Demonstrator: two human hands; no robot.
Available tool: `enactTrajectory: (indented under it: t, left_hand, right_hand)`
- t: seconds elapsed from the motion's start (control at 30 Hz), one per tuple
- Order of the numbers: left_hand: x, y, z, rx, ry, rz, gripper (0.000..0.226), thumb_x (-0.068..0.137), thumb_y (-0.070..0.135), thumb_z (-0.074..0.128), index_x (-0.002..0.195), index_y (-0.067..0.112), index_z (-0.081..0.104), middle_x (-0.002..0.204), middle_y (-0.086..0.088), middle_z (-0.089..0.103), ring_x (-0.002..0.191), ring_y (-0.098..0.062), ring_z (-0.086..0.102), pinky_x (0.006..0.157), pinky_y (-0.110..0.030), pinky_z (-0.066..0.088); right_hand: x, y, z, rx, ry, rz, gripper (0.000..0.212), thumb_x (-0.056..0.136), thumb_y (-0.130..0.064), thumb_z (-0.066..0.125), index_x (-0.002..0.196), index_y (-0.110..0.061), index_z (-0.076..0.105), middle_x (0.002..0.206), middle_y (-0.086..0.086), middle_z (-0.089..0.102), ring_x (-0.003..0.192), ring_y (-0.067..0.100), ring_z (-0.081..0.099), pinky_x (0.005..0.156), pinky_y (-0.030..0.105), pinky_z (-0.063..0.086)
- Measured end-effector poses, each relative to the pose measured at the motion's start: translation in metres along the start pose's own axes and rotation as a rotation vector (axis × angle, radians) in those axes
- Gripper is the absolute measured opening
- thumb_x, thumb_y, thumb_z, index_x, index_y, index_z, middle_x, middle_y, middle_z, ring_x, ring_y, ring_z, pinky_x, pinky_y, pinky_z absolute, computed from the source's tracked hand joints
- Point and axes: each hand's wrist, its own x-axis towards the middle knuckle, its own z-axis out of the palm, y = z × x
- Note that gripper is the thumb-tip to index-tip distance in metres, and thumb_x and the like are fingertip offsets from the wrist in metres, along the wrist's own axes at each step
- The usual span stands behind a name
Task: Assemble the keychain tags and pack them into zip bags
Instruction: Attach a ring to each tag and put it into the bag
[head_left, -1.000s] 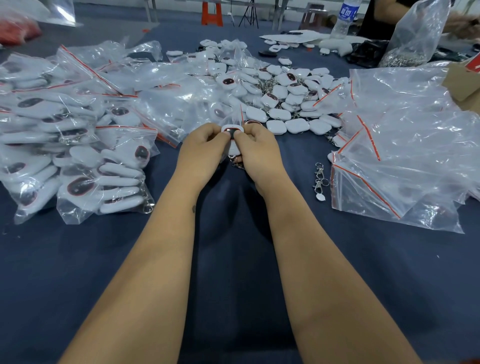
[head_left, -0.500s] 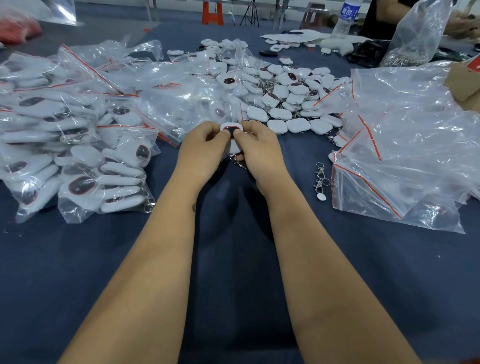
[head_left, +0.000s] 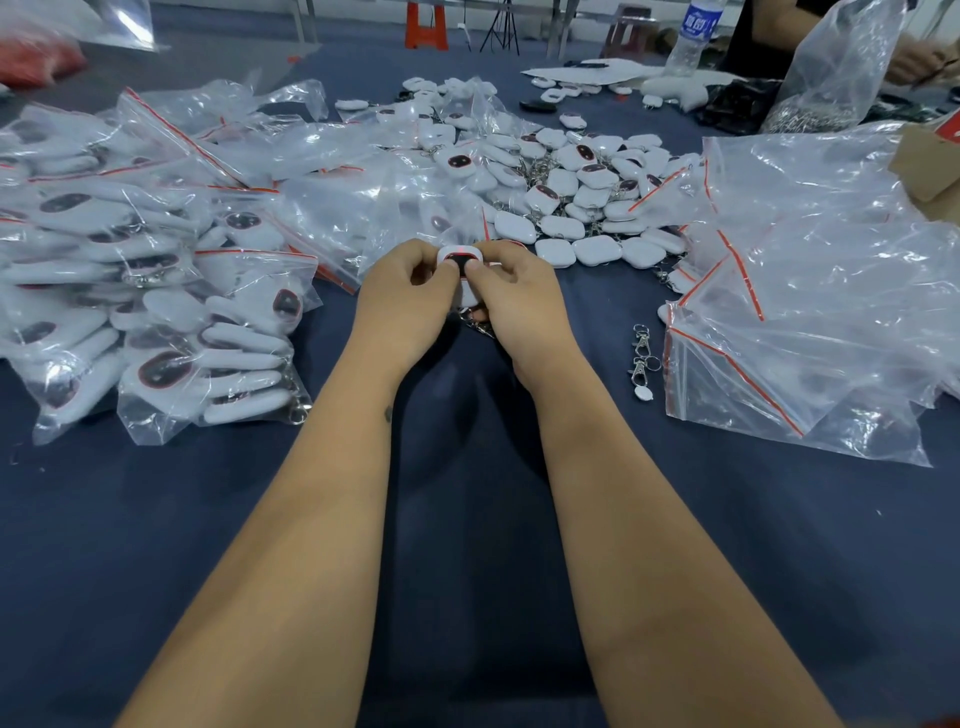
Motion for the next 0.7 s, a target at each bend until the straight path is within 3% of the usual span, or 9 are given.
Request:
enactTrajectory:
  t: [0.13, 0.27, 0.37, 0.57, 0.7]
  left_hand:
    - [-0.0004, 0.0015, 0.0011, 0.008, 0.008, -0.004, 0.017, 0.093, 0.027, 0.056, 0.085, 0.015, 0.065, 0.076, 0.004, 0.060, 0.067, -0.009, 0.051, 0.065, -0.021, 0.043]
    - [-0.0020, 0.0046, 0.0006, -0.015, -0.019, -0.039, 0.019, 0.092, 0.030, 0.056, 0.078, 0.018, 0.063, 0.067, 0.004, 0.060, 0.064, -0.012, 0.052, 0.064, -0.025, 0.044]
    - [-0.0032, 0.0059, 0.0009, -0.024, -0.027, -0.061, 0.020, 0.090, 0.030, 0.057, 0.084, 0.015, 0.066, 0.067, 0.005, 0.061, 0.064, -0.011, 0.053, 0.065, -0.026, 0.044]
    - [-0.0048, 0.0084, -0.0013, -0.101, -0.088, -0.071, 0.017, 0.085, 0.023, 0.059, 0.090, 0.010, 0.069, 0.064, 0.005, 0.059, 0.061, -0.011, 0.052, 0.064, -0.029, 0.045]
    - [-0.0033, 0.0055, -0.0007, 0.021, -0.091, -0.005, 0.014, 0.084, 0.014, 0.065, 0.094, 0.022, 0.068, 0.073, 0.010, 0.061, 0.059, 0.003, 0.052, 0.058, -0.010, 0.042]
  right_hand:
    - [-0.0008, -0.0010, -0.0011, 0.011, -0.005, 0.007, 0.022, 0.093, -0.007, 0.056, 0.088, -0.025, 0.066, 0.068, -0.013, 0.066, 0.060, 0.001, 0.060, 0.066, 0.023, 0.052]
    - [-0.0014, -0.0017, -0.0013, 0.010, -0.001, 0.033, 0.016, 0.094, -0.009, 0.056, 0.093, -0.019, 0.067, 0.073, -0.006, 0.067, 0.068, 0.010, 0.062, 0.073, 0.032, 0.053]
    - [-0.0010, -0.0013, -0.0012, -0.028, 0.005, 0.042, 0.013, 0.094, -0.010, 0.055, 0.097, -0.015, 0.067, 0.077, -0.001, 0.069, 0.071, 0.012, 0.062, 0.075, 0.034, 0.053]
    - [-0.0009, -0.0008, -0.0016, -0.010, 0.043, 0.048, 0.014, 0.094, -0.013, 0.057, 0.088, -0.022, 0.064, 0.076, 0.001, 0.069, 0.067, 0.011, 0.061, 0.069, 0.032, 0.052]
    - [-0.0012, -0.0013, -0.0020, 0.028, 0.031, 0.040, 0.020, 0.094, -0.008, 0.055, 0.086, -0.023, 0.064, 0.068, -0.008, 0.069, 0.058, 0.001, 0.060, 0.062, 0.021, 0.050]
